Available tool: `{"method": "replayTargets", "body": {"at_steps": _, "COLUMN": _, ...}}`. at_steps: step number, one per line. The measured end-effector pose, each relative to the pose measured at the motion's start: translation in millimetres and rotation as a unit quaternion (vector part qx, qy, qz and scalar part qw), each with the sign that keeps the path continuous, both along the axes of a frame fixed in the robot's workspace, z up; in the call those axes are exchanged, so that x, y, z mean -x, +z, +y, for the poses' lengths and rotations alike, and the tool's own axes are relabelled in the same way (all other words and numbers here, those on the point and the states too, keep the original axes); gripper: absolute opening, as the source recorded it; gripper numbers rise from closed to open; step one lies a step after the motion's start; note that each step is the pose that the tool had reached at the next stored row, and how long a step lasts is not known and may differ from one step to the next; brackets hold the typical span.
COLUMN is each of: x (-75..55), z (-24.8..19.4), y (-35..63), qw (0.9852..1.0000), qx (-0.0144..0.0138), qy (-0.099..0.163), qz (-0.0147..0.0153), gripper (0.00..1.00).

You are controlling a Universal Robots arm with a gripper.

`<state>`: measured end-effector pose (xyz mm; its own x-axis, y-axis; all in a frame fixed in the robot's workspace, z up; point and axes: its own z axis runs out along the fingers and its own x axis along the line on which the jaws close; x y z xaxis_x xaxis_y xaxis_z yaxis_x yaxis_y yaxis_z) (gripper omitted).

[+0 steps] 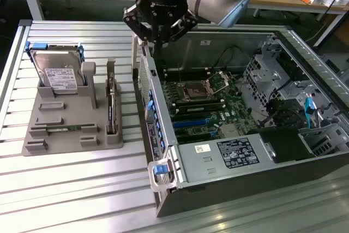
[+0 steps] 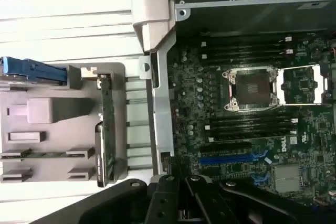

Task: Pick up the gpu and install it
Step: 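Reach for the gpu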

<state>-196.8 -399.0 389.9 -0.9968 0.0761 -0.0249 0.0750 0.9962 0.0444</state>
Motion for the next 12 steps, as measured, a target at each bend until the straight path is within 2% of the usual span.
{"method": "replayTargets", "body": {"at_steps": 3, "x": 46.4, "z": 0.0, "y": -16.9, "qw": 1.0000, "qx": 0.0000, "qy": 0.000, "qz": 0.0000, "gripper": 0.11}}
{"method": "replayTargets", "body": {"at_steps": 4, "x": 57.2, "z": 0.0, "y": -21.2, "qw": 1.0000, "qx": 0.0000, "qy": 0.000, "qz": 0.0000, "gripper": 0.11}}
{"method": "replayTargets", "body": {"at_steps": 11, "x": 90.6, "z": -0.1, "y": -35.4, "qw": 1.0000, "qx": 0.0000, "qy": 0.000, "qz": 0.0000, "gripper": 0.11}}
{"method": "replayTargets", "body": {"at_steps": 12, "x": 91.6, "z": -0.4, "y": -38.0, "qw": 1.0000, "qx": 0.0001, "qy": 0.000, "qz": 0.0000, "gripper": 0.11}}
